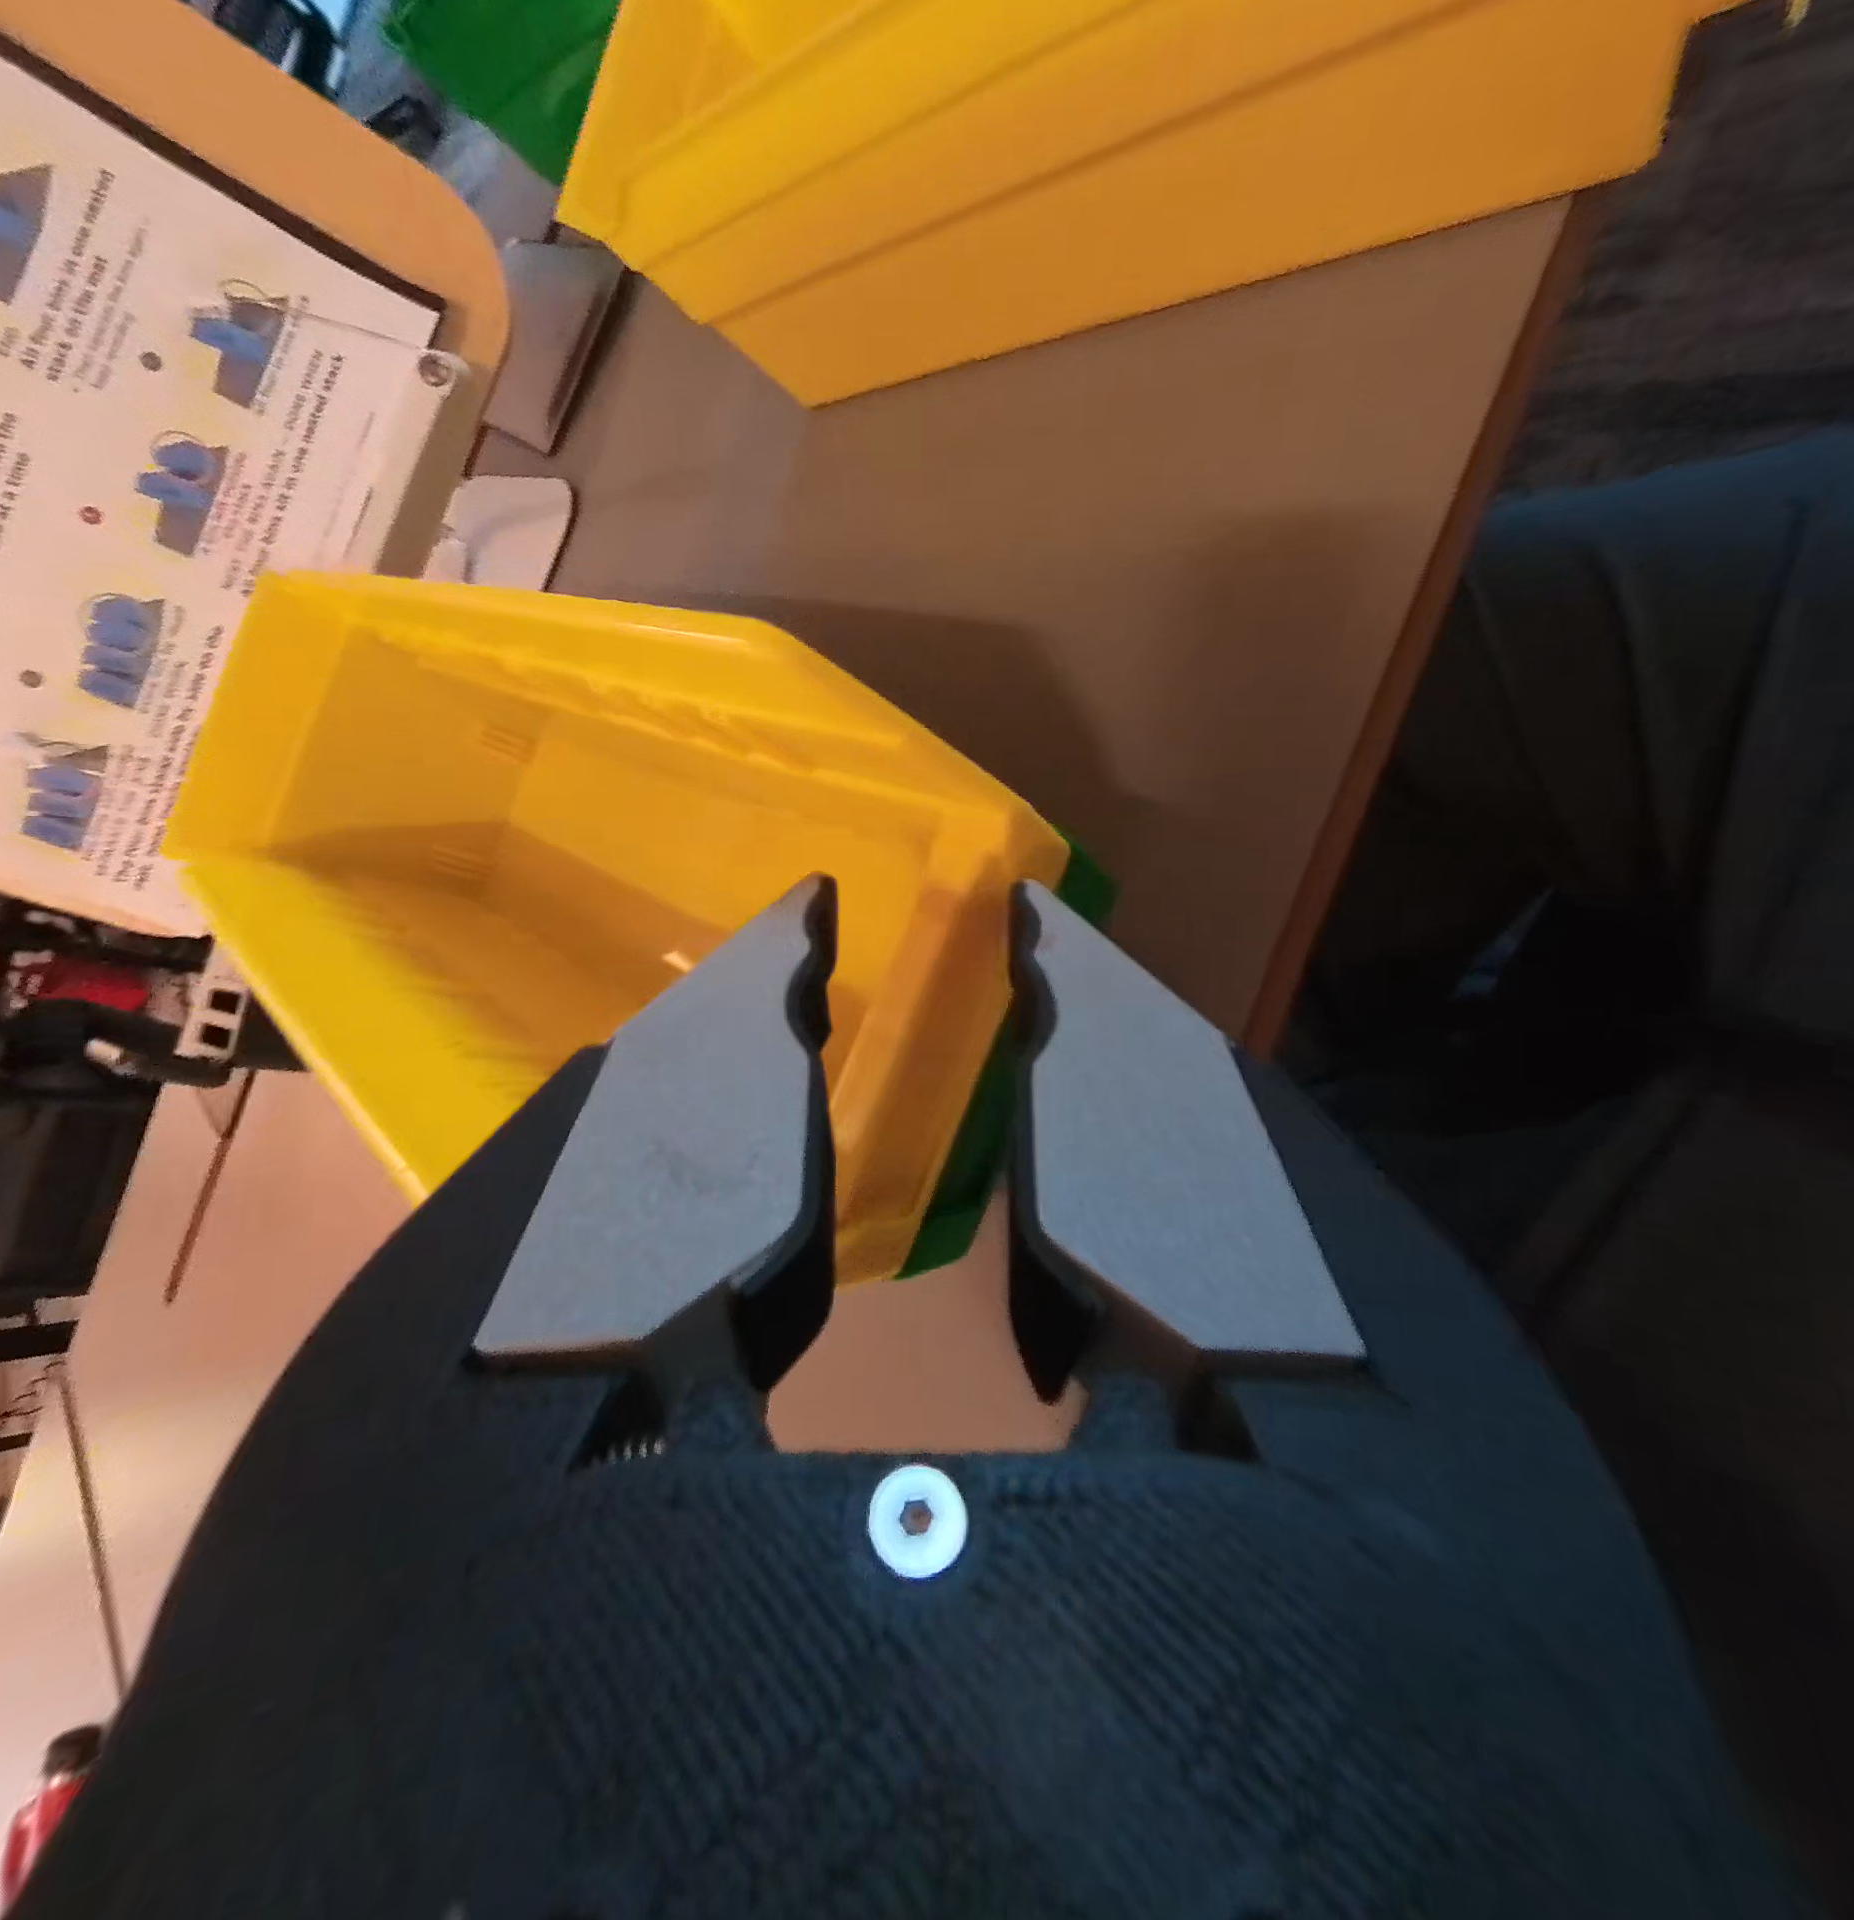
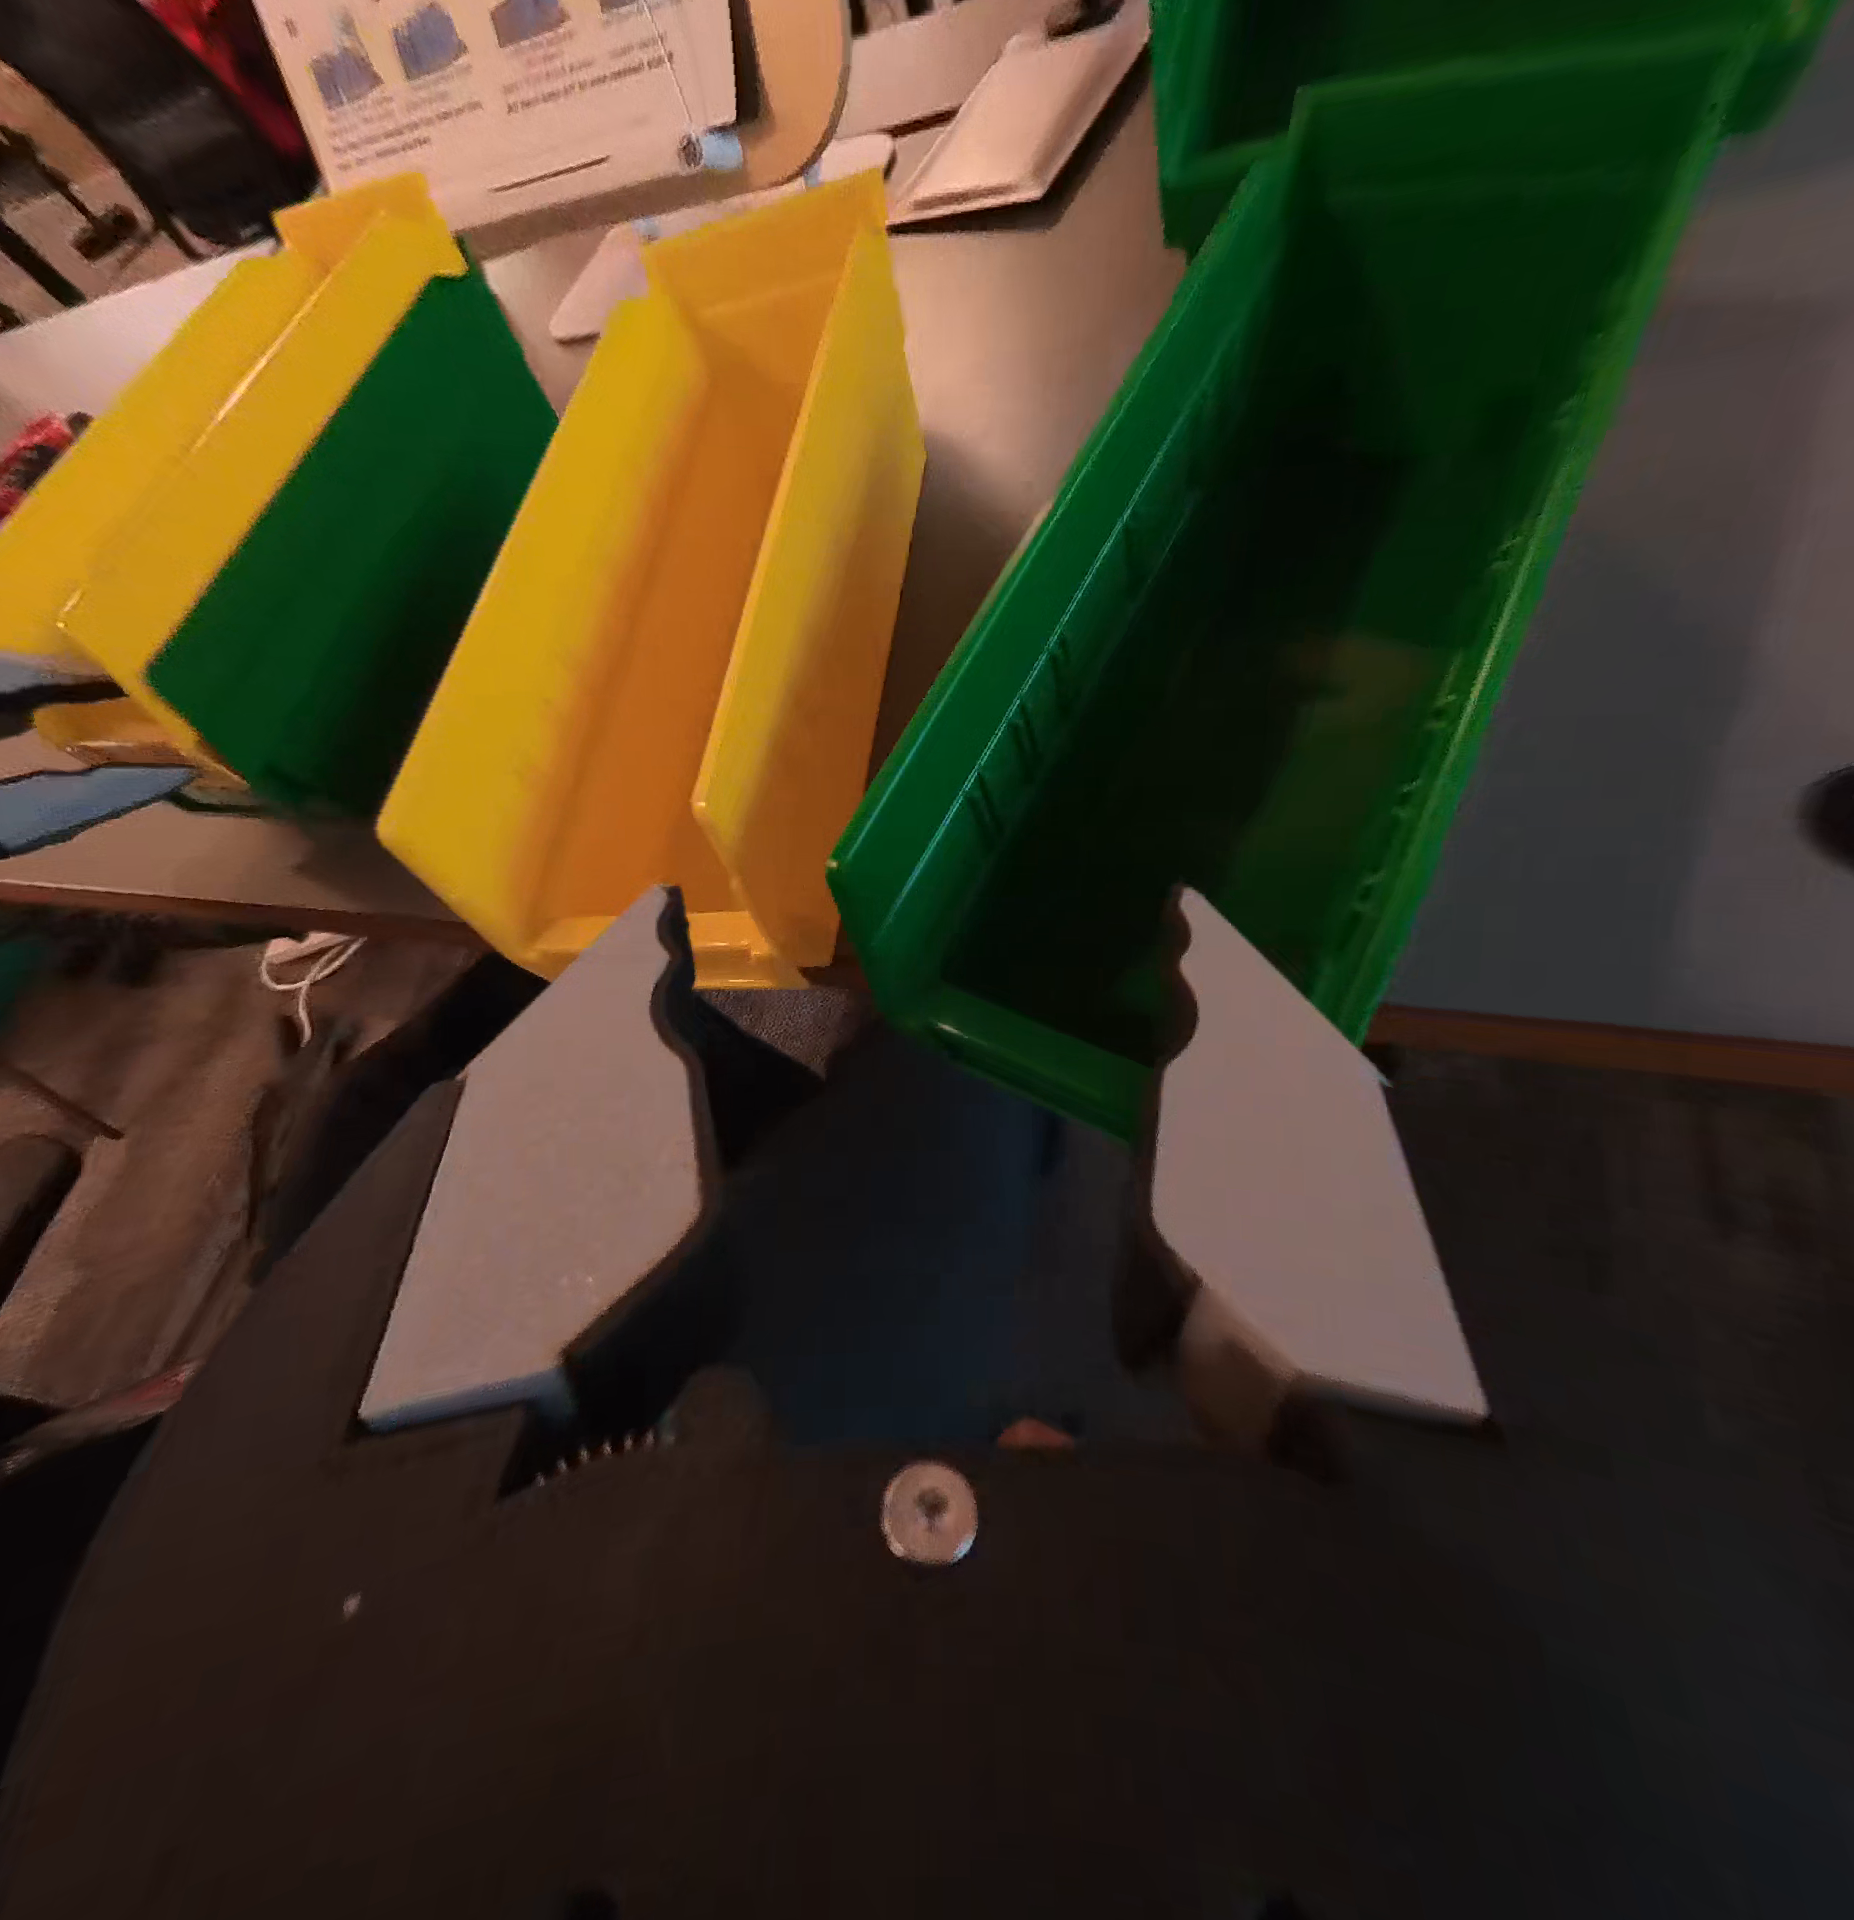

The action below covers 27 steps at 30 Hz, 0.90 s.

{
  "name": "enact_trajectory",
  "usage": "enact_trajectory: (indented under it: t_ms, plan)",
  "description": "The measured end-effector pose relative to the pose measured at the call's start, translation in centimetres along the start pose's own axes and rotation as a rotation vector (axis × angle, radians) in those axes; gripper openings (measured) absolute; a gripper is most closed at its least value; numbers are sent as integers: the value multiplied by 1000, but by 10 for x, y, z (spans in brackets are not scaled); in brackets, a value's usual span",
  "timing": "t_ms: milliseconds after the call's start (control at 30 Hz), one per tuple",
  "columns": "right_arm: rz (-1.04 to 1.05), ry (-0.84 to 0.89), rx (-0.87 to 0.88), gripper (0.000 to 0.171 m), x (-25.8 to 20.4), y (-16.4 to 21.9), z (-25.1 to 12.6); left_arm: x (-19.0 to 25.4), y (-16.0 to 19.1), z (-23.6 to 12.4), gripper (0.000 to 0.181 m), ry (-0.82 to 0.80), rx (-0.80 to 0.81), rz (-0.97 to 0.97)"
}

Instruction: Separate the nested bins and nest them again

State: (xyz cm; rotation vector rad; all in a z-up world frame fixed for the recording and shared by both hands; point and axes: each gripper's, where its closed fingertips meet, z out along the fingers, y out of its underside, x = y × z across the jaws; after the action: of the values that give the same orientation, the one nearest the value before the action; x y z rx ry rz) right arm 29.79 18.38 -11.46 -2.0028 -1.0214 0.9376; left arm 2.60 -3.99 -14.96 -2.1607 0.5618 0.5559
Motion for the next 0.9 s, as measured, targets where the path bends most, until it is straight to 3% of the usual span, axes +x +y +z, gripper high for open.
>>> enact_trajectory:
  t_ms: [33, 133, 200, 233, 400, 467, 533, 567, 600, 633, 667, 700, 800, 900]
  plan:
    - [2, -14, -10, 87, 0, 3, 5, 3, 2, 2, 31, 10, -11, 3]
    - [-36, -24, -69, 87, -3, 15, 27, 5, 10, 6, 32, 6, -54, 35]
    - [-85, 74, -127, 81, 9, 23, 40, 4, 10, 6, 31, 6, -50, 29]
    - [-106, 165, -158, 90, 22, 26, 42, 4, 10, 6, 31, 8, -50, 21]
    - [-113, 410, -109, 74, 56, 13, 21, 4, 12, 7, 28, 11, -37, 8]
    - [-121, 372, -85, 68, 48, 8, 12, 3, 11, 9, 28, 6, -41, 4]
    - [-126, 173, -70, 53, 15, 6, 12, 3, 11, 9, 27, 5, -46, -5]
    - [-134, 71, -71, 70, -3, 6, 11, 3, 11, 9, 28, 7, -50, -7]
    - [-156, -3, -94, 75, -17, 10, 11, 3, 12, 8, 28, 10, -55, -7]
    - [-195, -65, -140, 69, -29, 18, 12, 3, 13, 7, 28, 16, -59, -11]
    - [-251, -101, -200, 50, -38, 29, 13, 3, 13, 5, 28, 19, -60, -16]
    - [-308, -83, -246, 42, -38, 37, 15, 1, 13, 3, 28, 17, -56, -22]
    - [-383, 109, -287, 47, -17, 38, 17, -5, 11, -2, 27, 0, -37, -32]
    - [-359, 140, -217, 53, -17, 22, 10, -6, 13, -4, 27, -6, -41, -25]
